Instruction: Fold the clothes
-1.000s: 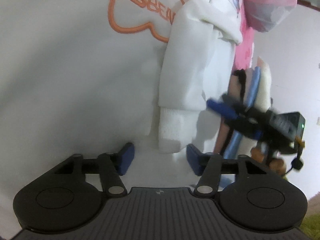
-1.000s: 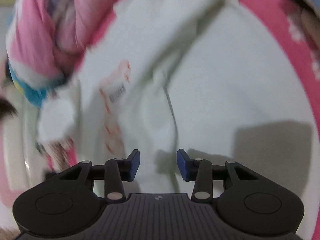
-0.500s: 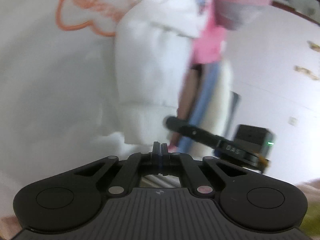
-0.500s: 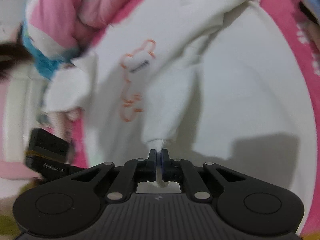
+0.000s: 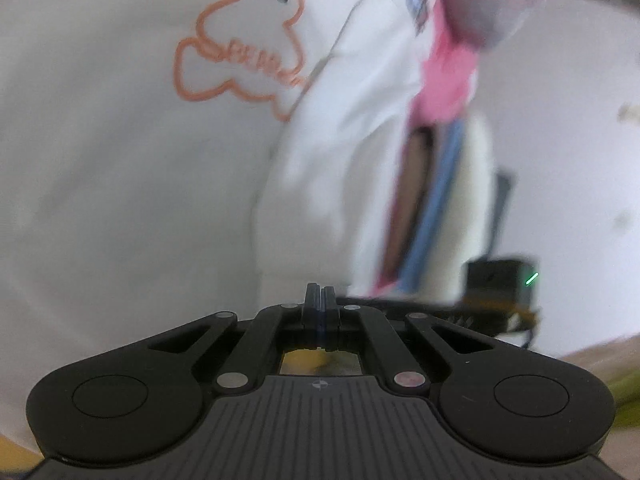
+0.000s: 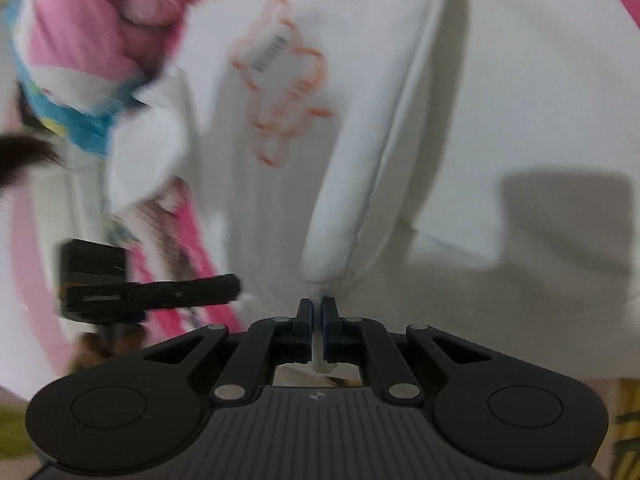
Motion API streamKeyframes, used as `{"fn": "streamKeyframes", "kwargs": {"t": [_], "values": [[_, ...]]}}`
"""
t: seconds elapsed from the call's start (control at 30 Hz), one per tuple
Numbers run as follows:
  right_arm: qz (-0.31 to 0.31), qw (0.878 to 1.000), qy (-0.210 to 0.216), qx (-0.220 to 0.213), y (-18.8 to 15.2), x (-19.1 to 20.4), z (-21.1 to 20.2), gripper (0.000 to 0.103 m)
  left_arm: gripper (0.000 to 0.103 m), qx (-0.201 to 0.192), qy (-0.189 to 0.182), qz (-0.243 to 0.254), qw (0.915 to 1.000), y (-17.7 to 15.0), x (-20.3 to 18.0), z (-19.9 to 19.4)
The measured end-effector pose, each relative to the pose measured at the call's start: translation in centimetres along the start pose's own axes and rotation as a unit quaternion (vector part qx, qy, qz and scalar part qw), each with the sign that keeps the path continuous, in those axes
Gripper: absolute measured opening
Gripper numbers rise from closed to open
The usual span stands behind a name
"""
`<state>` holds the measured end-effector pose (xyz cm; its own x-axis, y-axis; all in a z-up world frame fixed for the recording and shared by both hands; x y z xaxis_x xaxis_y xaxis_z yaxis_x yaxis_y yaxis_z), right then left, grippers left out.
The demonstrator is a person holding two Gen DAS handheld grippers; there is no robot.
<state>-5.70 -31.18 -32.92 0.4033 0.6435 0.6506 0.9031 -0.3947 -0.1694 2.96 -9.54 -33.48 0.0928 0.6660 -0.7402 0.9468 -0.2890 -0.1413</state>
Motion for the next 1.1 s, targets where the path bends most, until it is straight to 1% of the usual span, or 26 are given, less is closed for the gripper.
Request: {"fn": "streamKeyframes", "kwargs": {"t": [0.07, 0.1, 0.13, 0.17, 0.2, 0.23, 0.27, 0.33, 0.4, 0.47, 0.6, 0.63, 0.73, 0.77, 0.8, 0.87, 1.0, 1.1], "values": [[-0.006, 0.997, -0.067, 0.021, -0.6, -2.7, 1.2, 0.006, 0.001, 0.012, 0.030, 0.035, 0.9989, -0.8, 0.2, 1.4], [-0.007, 0.995, -0.098, 0.027, -0.8, -4.0, 1.4, 0.007, 0.006, 0.018, 0.036, 0.040, 0.9984, -1.2, 0.5, 2.1], [-0.004, 0.993, -0.111, 0.031, -1.0, -4.9, 1.4, 0.007, 0.011, 0.020, 0.039, 0.041, 0.9982, -1.3, 0.6, 2.6], [0.003, 0.993, -0.112, 0.036, -1.1, -5.4, 1.2, 0.007, 0.019, 0.021, 0.041, 0.041, 0.9981, -1.5, 0.7, 3.2], [0.009, 0.993, -0.109, 0.037, -1.1, -5.6, 0.8, 0.009, 0.023, 0.020, 0.044, 0.045, 0.9978, -1.6, 0.6, 3.5], [0.008, 0.994, -0.106, 0.035, -1.1, -5.5, 0.3, 0.013, 0.029, 0.017, 0.046, 0.050, 0.9975, -1.7, 0.6, 3.8], [-0.001, 0.994, -0.102, 0.030, -0.9, -5.3, -0.3, 0.014, 0.034, 0.015, 0.049, 0.055, 0.9972, -1.8, 0.6, 4.1], [-0.038, 0.995, -0.095, 0.010, -0.5, -4.3, -1.6, 0.015, 0.038, 0.014, 0.053, 0.065, 0.9964, -1.9, 0.4, 4.7], [-0.069, 0.994, -0.083, -0.013, 0.2, -3.4, -2.9, 0.016, 0.047, 0.014, 0.063, 0.081, 0.9946, -2.2, 0.3, 5.3], [-0.080, 0.993, -0.079, -0.035, 0.8, -3.2, -3.8, 0.017, 0.049, 0.012, 0.070, 0.086, 0.9938, -2.6, 0.3, 5.7], [-0.070, 0.993, -0.072, -0.068, 2.0, -4.2, -5.0, 0.018, 0.049, -0.005, 0.063, 0.071, 0.9955, -2.8, 0.1, 7.1], [-0.072, 0.992, -0.070, -0.076, 2.2, -4.1, -5.2, 0.018, 0.049, -0.010, 0.064, 0.074, 0.9952, -2.8, 0.0, 7.5], [-0.088, 0.990, -0.060, -0.098, 3.6, -3.7, -5.5, 0.018, 0.045, -0.025, 0.085, 0.075, 0.9933, -3.2, -0.3, 8.3], [-0.092, 0.989, -0.056, -0.104, 4.1, -3.6, -5.6, 0.018, 0.036, -0.036, 0.081, 0.072, 0.9934, -2.8, -0.8, 7.5], [-0.094, 0.988, -0.055, -0.109, 4.3, -3.4, -5.6, 0.018, 0.018, -0.047, 0.077, 0.070, 0.9935, -2.3, -1.4, 6.5], [-0.094, 0.987, -0.055, -0.116, 4.7, -3.2, -5.4, 0.018, 0.006, -0.069, 0.067, 0.064, 0.9933, -1.2, -2.5, 4.5], [-0.096, 0.984, -0.067, -0.132, 5.3, -3.4, -5.9, 0.018, 0.004, -0.114, 0.048, 0.052, 0.9910, 0.8, -4.8, 0.5], [-0.107, 0.980, -0.069, -0.155, 6.4, -3.1, -6.8, 0.018, 0.004, -0.147, 0.034, 0.043, 0.9876, 2.4, -6.5, -2.5]]}}
Point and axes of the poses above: each gripper's, at about its wrist camera, not at the fingertips, and z roughly the way its jaws point, x to its left, y to its top, the point moved 7 cm from there along z, roughly the way its jaws point, and after that the axes turned 8 degrees about -x, right-handed, at the moved point
